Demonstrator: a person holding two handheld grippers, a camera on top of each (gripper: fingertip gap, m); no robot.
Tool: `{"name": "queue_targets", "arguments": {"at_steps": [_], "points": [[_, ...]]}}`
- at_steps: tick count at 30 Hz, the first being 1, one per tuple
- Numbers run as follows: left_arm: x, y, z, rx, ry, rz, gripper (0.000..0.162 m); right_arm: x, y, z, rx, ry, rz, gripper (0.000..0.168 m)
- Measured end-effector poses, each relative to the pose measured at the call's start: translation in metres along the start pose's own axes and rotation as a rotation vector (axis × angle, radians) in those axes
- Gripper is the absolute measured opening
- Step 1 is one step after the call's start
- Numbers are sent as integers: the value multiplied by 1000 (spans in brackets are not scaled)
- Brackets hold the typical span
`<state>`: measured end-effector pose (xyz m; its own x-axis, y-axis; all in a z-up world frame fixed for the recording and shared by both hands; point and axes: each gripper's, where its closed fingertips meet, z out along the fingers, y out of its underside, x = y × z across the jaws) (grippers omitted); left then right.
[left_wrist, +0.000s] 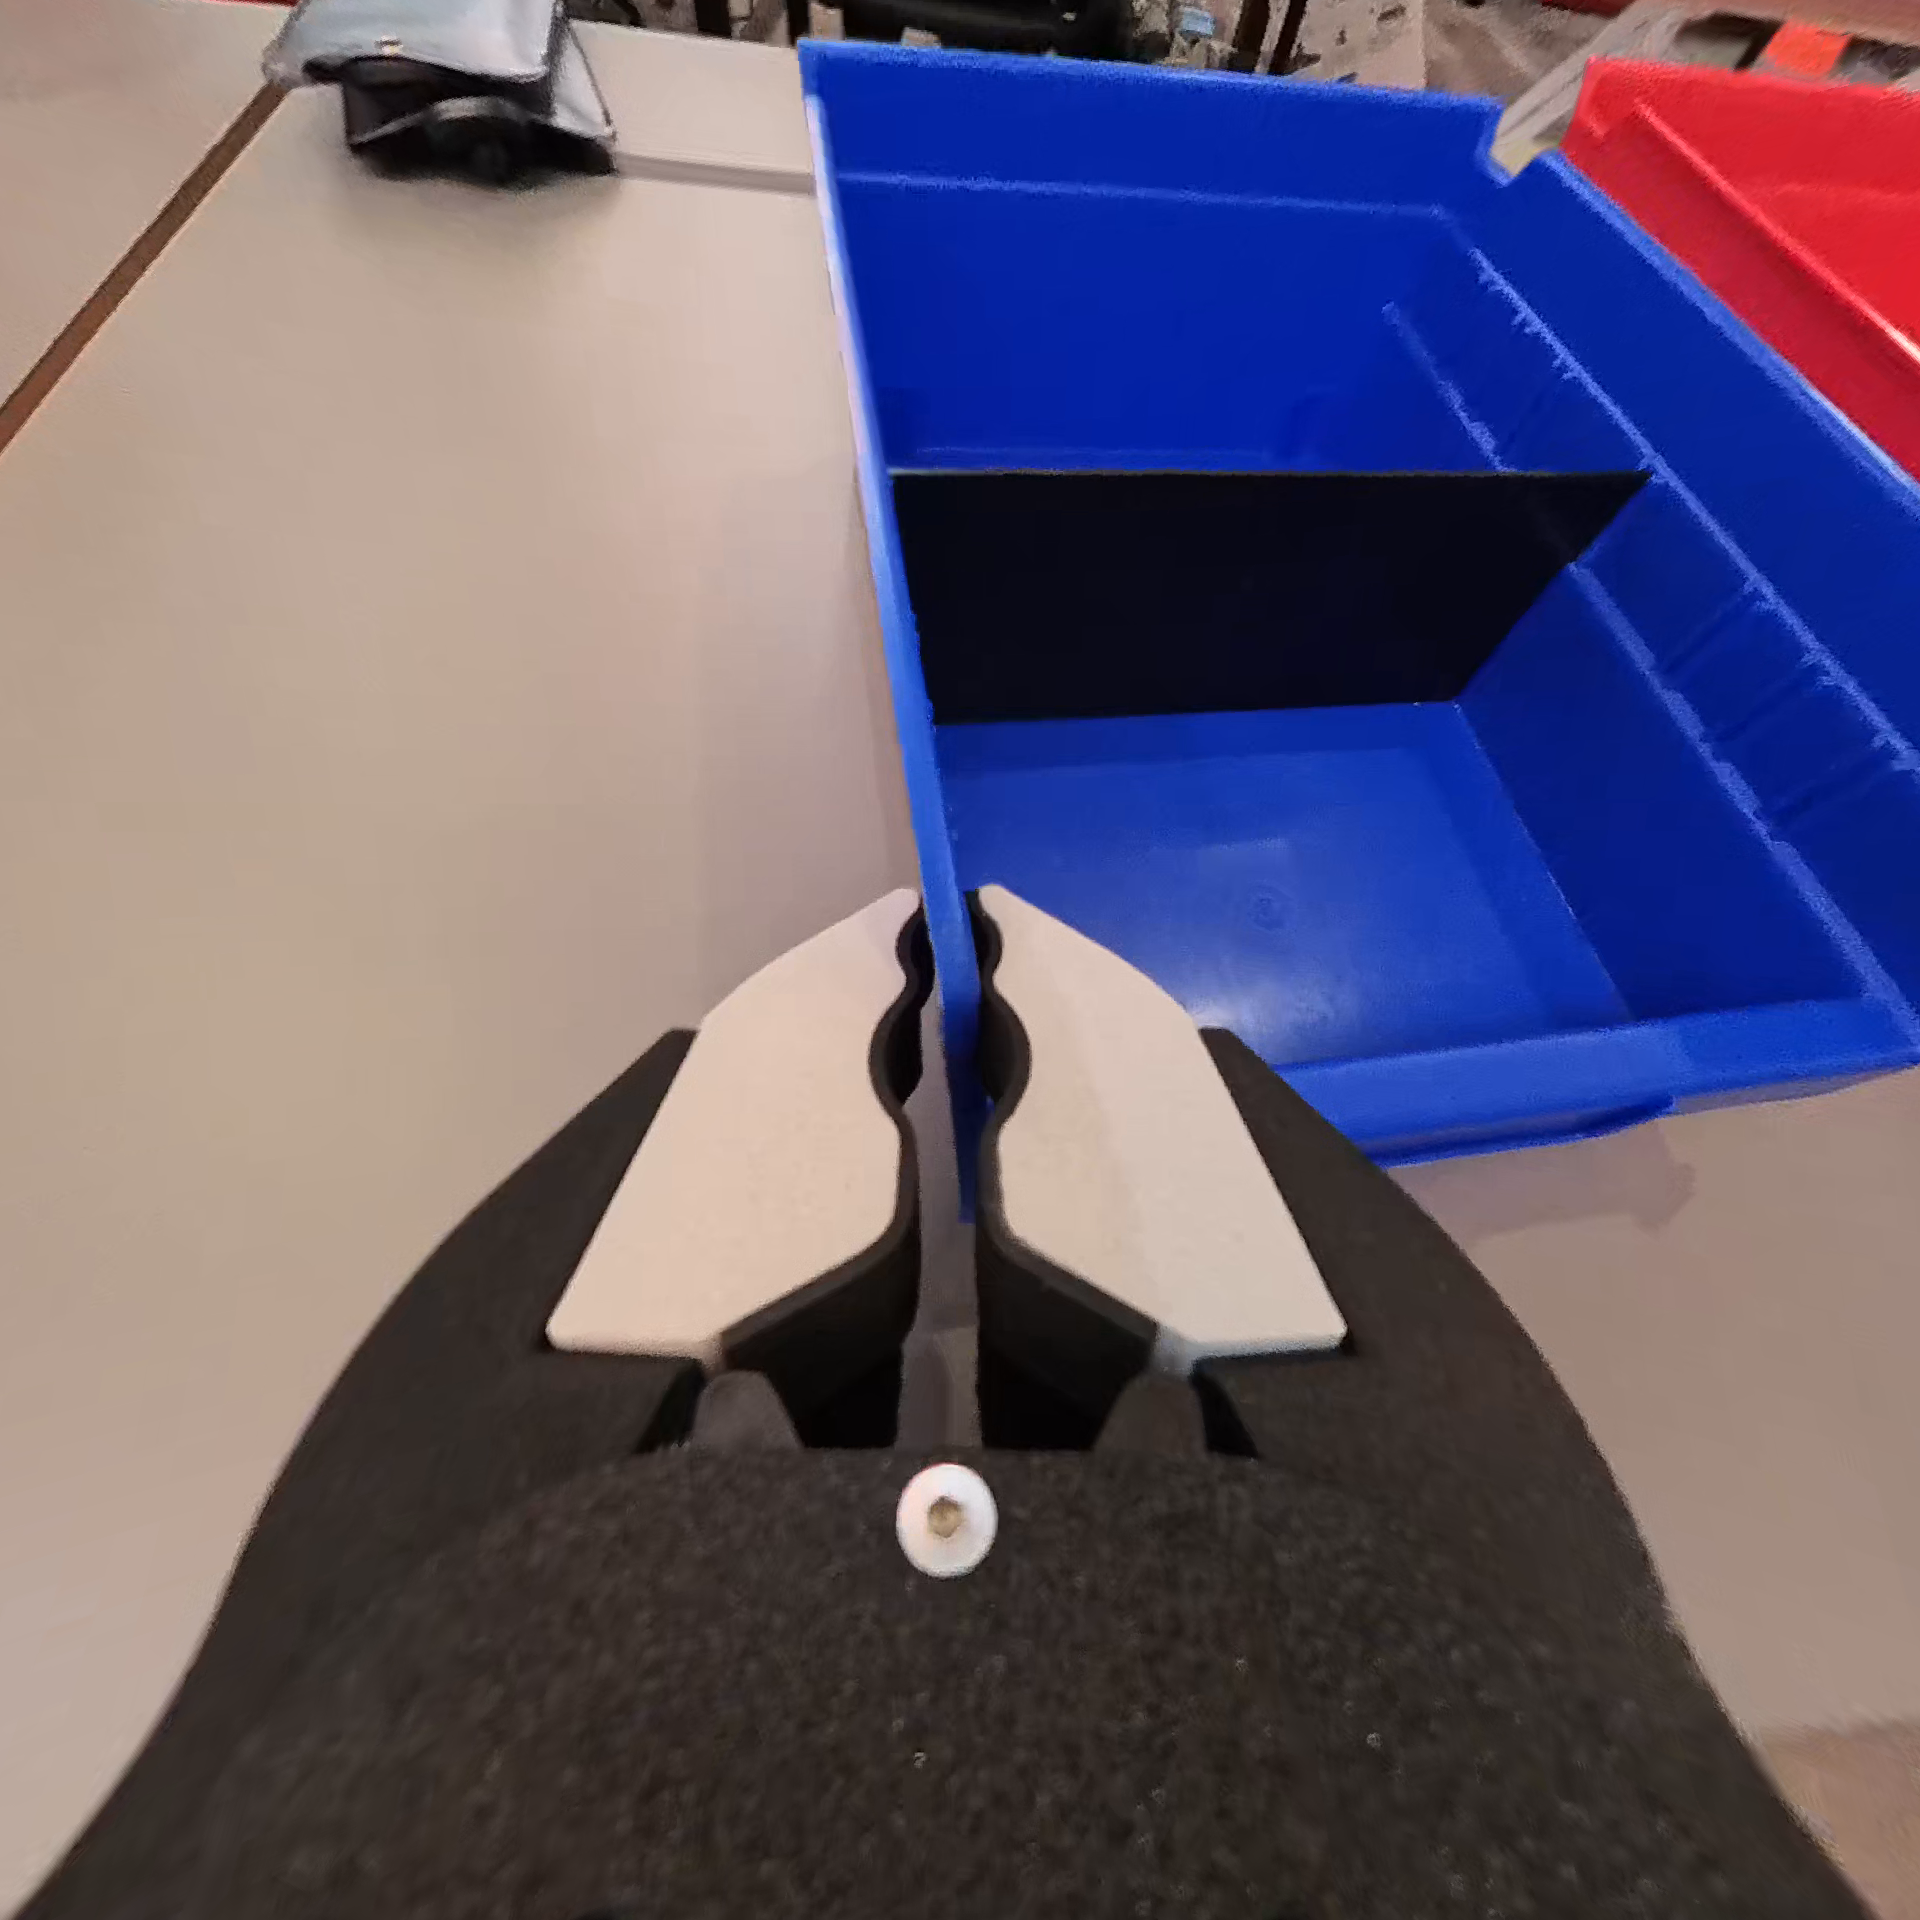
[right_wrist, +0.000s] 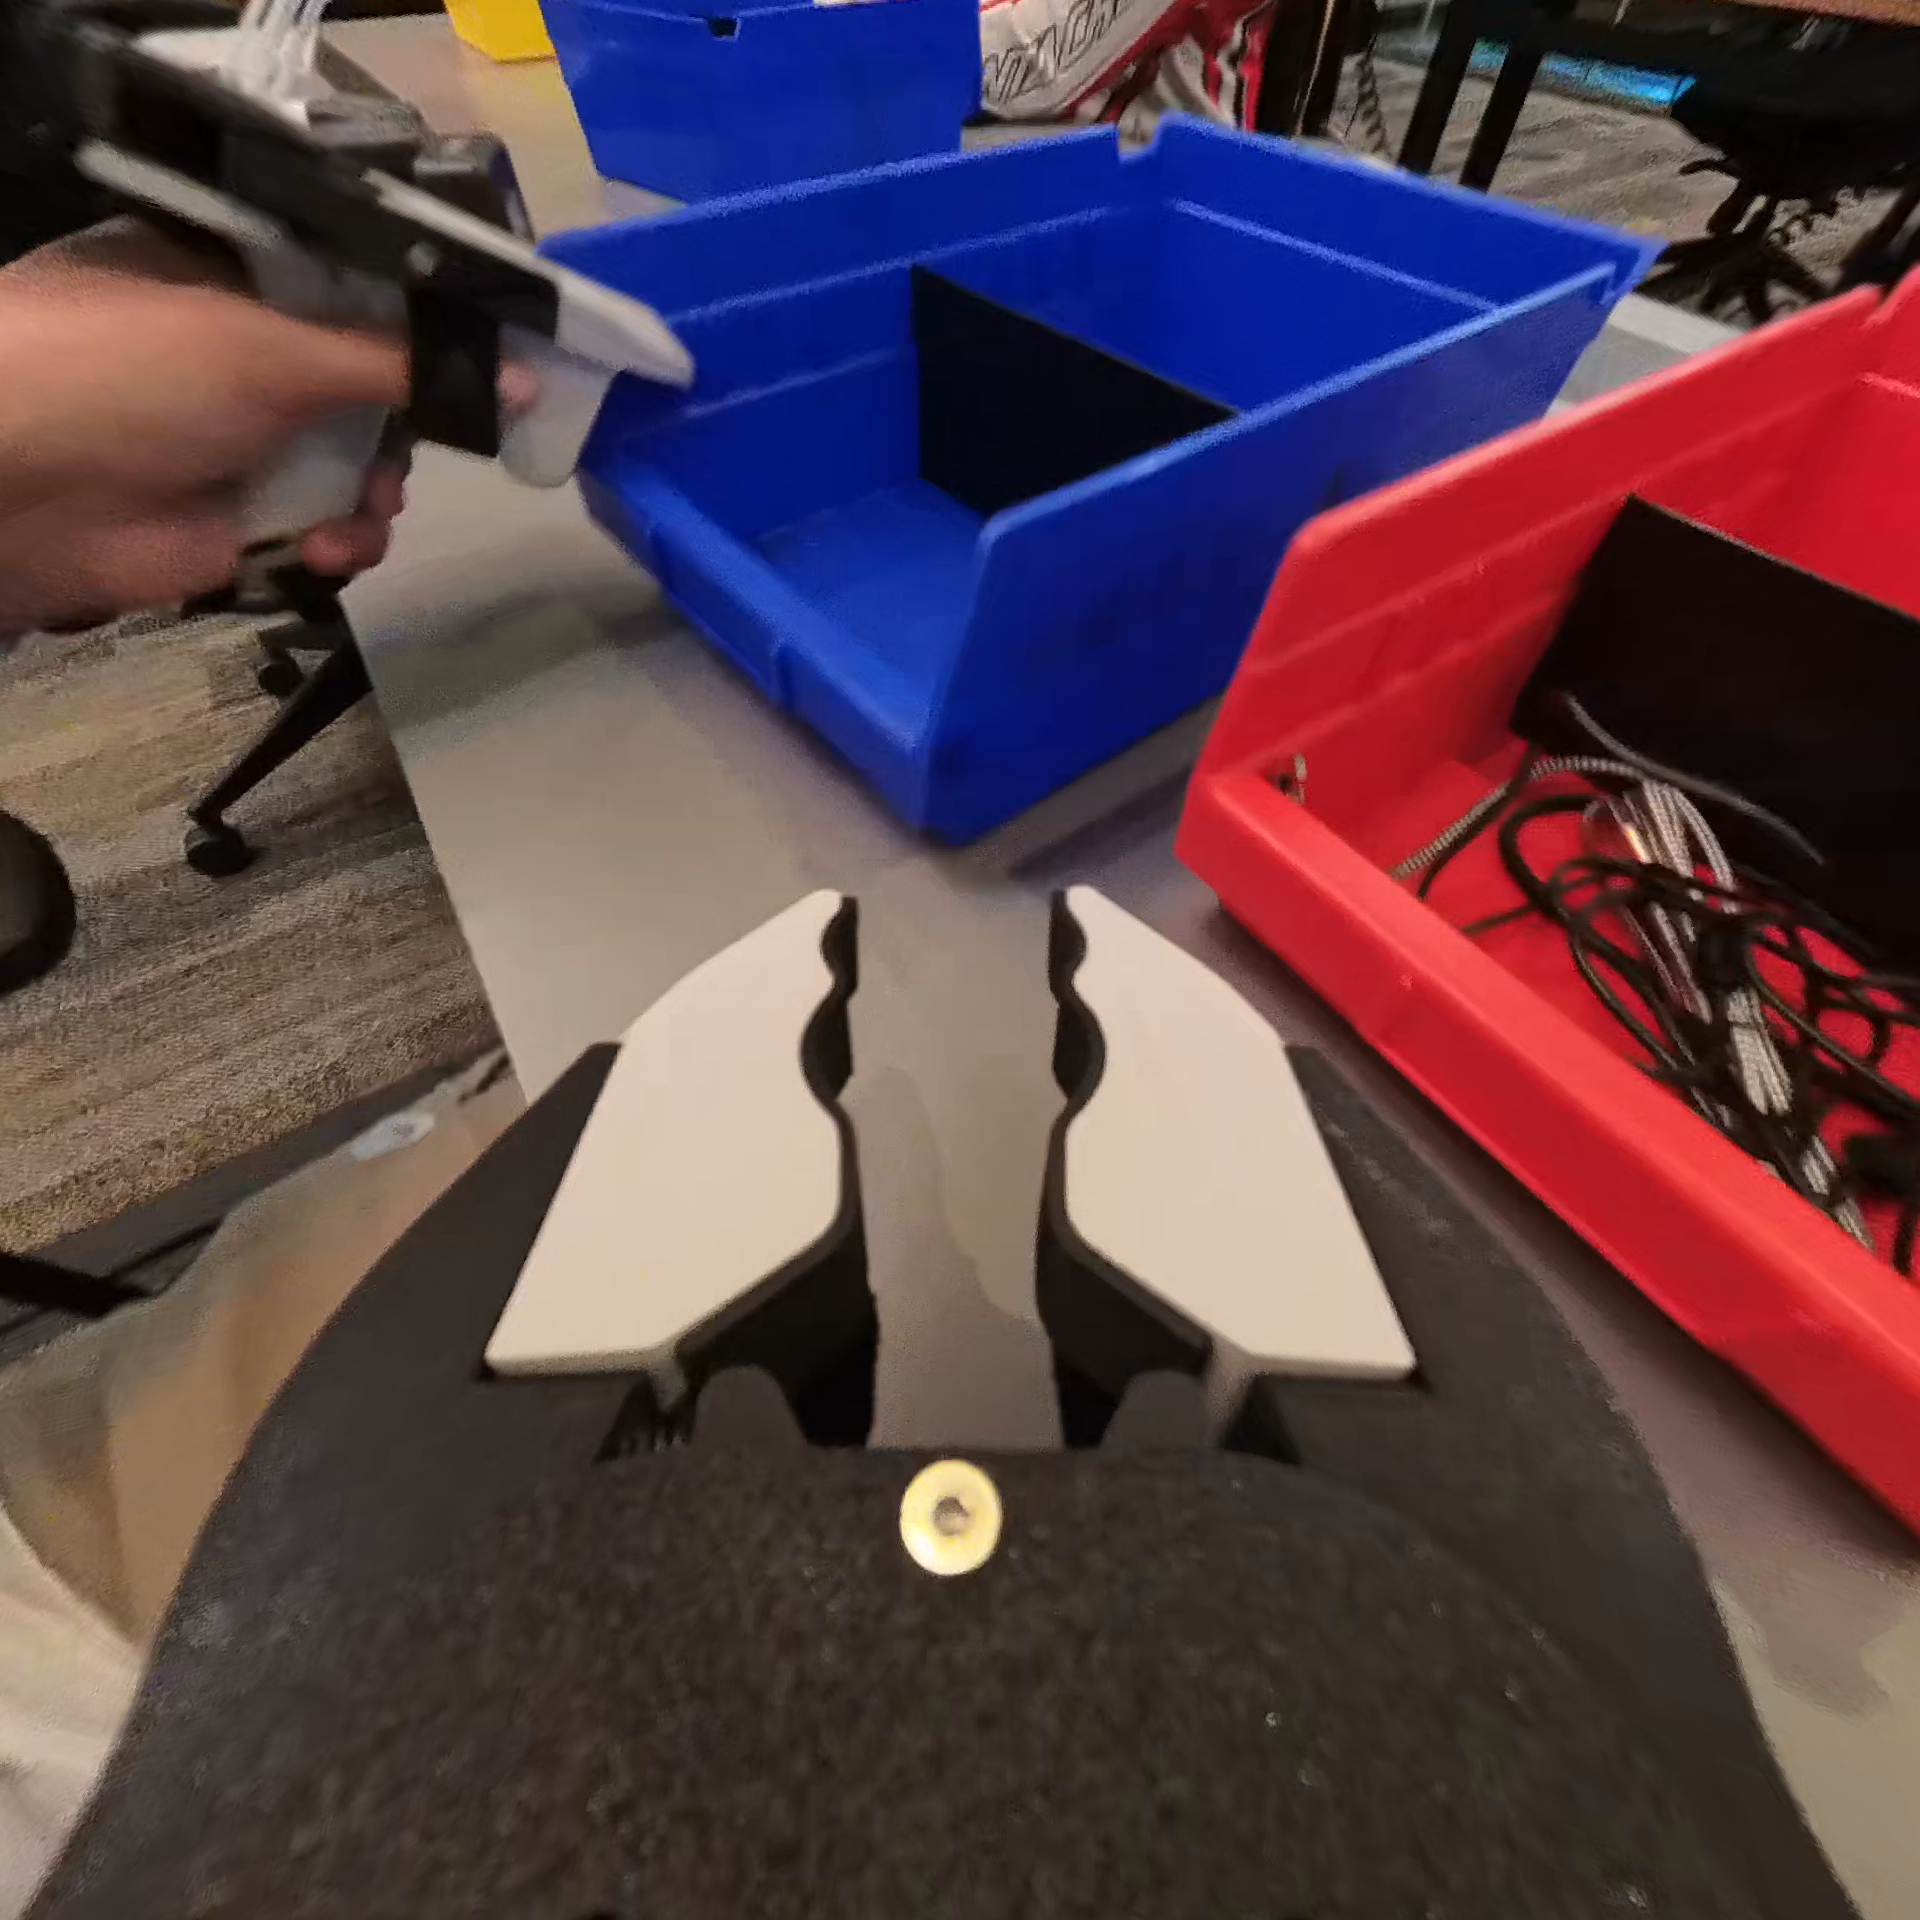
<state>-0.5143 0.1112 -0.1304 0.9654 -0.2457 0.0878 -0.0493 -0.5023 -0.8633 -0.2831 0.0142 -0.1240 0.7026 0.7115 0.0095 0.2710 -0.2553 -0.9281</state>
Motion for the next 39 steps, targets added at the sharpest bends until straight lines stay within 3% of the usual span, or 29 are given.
{"name": "queue_targets", "arguments": {"at_steps": [2,5,9,12,18,24,30,35,39], "points": [[8,13,-21,-23,-27,9,5,-1,-12,12,27,31,12,44],[22,31,-48,-29,-72,23,4,-4,-27,25,58,53,48,45],[39,44,-68,-17,-115,37,5,-11,-14,40,-11,77,53,44],[45,50,-78,-11,-137,22,5,-9,-12,34,-35,122,68,27],[56,41,-102,71,-212,73,5,-9,-21,20,-31,171,71,18],[82,-28,-126,274,-220,154,5,11,-85,-18,131,256,-21,16],[161,-132,-105,425,-86,299,7,90,-145,-92,249,450,-33,15],[263,-196,-49,444,87,377,7,185,-149,-166,186,682,1,13],[363,-209,-3,409,231,390,8,258,-121,-236,109,835,106,10]]}}
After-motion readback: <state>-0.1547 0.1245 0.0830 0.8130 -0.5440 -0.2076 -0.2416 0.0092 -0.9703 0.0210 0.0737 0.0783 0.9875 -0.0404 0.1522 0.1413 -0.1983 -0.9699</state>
